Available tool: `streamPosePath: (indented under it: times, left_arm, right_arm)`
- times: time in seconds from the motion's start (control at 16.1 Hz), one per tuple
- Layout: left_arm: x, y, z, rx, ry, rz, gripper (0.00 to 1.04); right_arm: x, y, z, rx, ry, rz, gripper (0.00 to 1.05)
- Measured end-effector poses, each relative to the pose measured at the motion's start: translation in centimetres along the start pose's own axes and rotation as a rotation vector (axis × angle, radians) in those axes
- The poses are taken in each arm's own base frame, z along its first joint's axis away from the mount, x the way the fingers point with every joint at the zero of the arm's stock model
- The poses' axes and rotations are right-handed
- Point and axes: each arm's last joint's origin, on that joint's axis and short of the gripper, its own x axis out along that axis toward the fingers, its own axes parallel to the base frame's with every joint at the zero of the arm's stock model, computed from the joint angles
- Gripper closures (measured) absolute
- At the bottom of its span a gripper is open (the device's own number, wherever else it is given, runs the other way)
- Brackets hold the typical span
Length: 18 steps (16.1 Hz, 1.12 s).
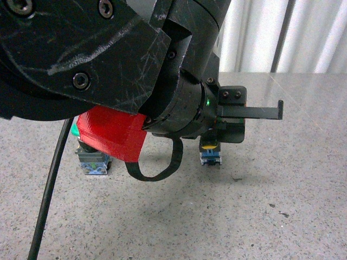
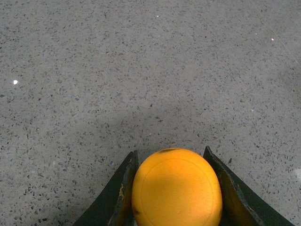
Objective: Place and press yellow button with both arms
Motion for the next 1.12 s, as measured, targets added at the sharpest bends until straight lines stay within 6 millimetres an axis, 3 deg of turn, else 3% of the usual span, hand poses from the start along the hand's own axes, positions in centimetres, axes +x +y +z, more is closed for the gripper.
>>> streamPosePath:
  times: [0.19, 0.5, 0.62, 0.74, 0.87, 0.99, 1.12]
  left_arm:
    - [0.1, 0.0, -0.1, -0.011, 0.0, 0.008, 0.68]
    - [0.2, 0.0, -0.1, -0.022, -0.012, 0.012, 0.19]
    - [0.2, 0.0, 0.2, -0.023, -0.032, 0.009, 0.05]
    - [-0.4, 0.4, 1.2, -0.024, -0.076, 0.015, 0.07]
    - [-2.2, 1.6, 3.4, -0.012, -0.172, 0.053, 0.07]
    - [-5.0, 3.4, 5.9, 0.016, -0.313, 0.091, 0.07]
    - [-8.7, 5.3, 6.9, 0.109, -0.438, 0.168, 0.07]
  right_arm:
    - [0.0, 0.0, 0.0, 0.0, 0.0, 0.0, 0.07]
    - [0.0, 0.0, 0.0, 0.0, 0.0, 0.0, 0.07]
    - [0.0, 0.0, 0.0, 0.0, 0.0, 0.0, 0.07]
    - [0.0, 0.0, 0.0, 0.0, 0.0, 0.0, 0.07]
    - [0.0, 0.0, 0.0, 0.0, 0.0, 0.0, 0.07]
    - [0.0, 0.0, 0.0, 0.0, 0.0, 0.0, 0.07]
    - [0.0, 0.0, 0.0, 0.0, 0.0, 0.0, 0.07]
